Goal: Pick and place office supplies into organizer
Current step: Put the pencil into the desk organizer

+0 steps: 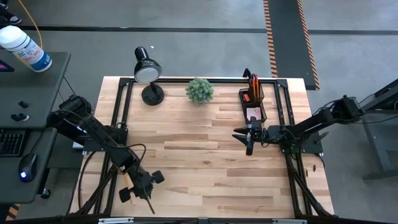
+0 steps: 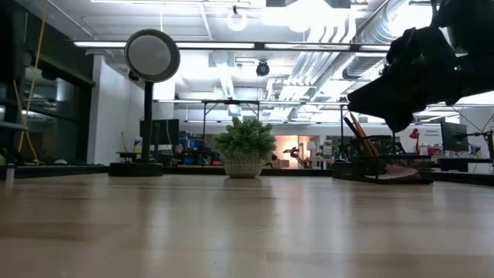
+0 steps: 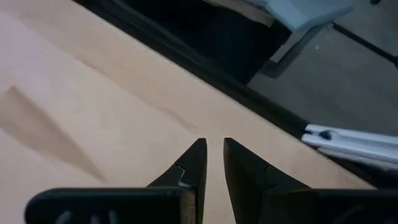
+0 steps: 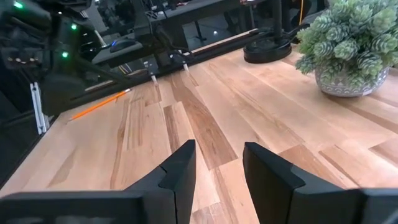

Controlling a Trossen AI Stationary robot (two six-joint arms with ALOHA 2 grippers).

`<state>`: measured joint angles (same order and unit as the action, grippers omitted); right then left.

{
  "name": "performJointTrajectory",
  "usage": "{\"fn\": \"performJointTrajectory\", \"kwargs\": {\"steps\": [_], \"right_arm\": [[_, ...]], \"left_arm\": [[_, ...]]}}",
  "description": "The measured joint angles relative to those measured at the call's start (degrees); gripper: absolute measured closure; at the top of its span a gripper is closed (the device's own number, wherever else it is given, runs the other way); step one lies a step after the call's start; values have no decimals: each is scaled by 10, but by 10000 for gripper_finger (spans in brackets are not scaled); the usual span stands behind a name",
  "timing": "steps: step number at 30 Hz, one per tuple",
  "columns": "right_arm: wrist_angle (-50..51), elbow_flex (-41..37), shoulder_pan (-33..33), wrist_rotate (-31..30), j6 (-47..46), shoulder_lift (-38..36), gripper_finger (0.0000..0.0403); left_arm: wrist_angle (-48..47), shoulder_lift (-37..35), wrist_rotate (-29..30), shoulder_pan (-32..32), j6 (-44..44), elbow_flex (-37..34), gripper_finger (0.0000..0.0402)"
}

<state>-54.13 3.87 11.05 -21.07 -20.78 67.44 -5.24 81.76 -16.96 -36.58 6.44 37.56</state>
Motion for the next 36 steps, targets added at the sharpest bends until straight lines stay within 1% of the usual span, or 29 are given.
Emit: {"fn": "performJointTrajectory", "kwargs": {"steps": [5, 9, 13, 16, 20, 24, 26, 28, 30, 33, 35, 36], "right_arm": [[-56, 1, 0, 0, -16, 53, 279], [-77, 20, 0, 0, -11, 95, 279], [-77, 60, 0, 2, 15, 136, 279], [-77, 93, 0, 11, 56, 166, 279], [-76, 125, 0, 26, 91, 192, 279], [-62, 134, 0, 28, 90, 200, 279], [-52, 133, 0, 28, 89, 200, 279], [-44, 133, 0, 28, 86, 200, 279], [-44, 133, 0, 28, 80, 200, 279], [-44, 133, 0, 28, 79, 200, 279], [-44, 133, 0, 28, 78, 200, 279], [-44, 133, 0, 28, 78, 200, 279]], "left_arm": [[33, 0, 4, -40, -27, 0, 358], [48, 0, 5, -60, -65, 0, 358], [52, 0, 9, -63, -110, 0, 358], [52, 0, 12, -62, -144, 0, 357], [51, 0, 13, -62, -151, 0, 357], [51, 0, 13, -62, -142, 0, 357], [46, 0, 23, -63, -131, 0, 357], [28, 0, 28, -70, -123, 0, 357], [-3, 1, 21, -76, -98, 0, 357], [-75, 1, 22, -90, -55, 0, 357], [-120, 1, 38, -98, -37, 0, 357], [-139, 1, 56, -102, -34, 0, 357]]}}
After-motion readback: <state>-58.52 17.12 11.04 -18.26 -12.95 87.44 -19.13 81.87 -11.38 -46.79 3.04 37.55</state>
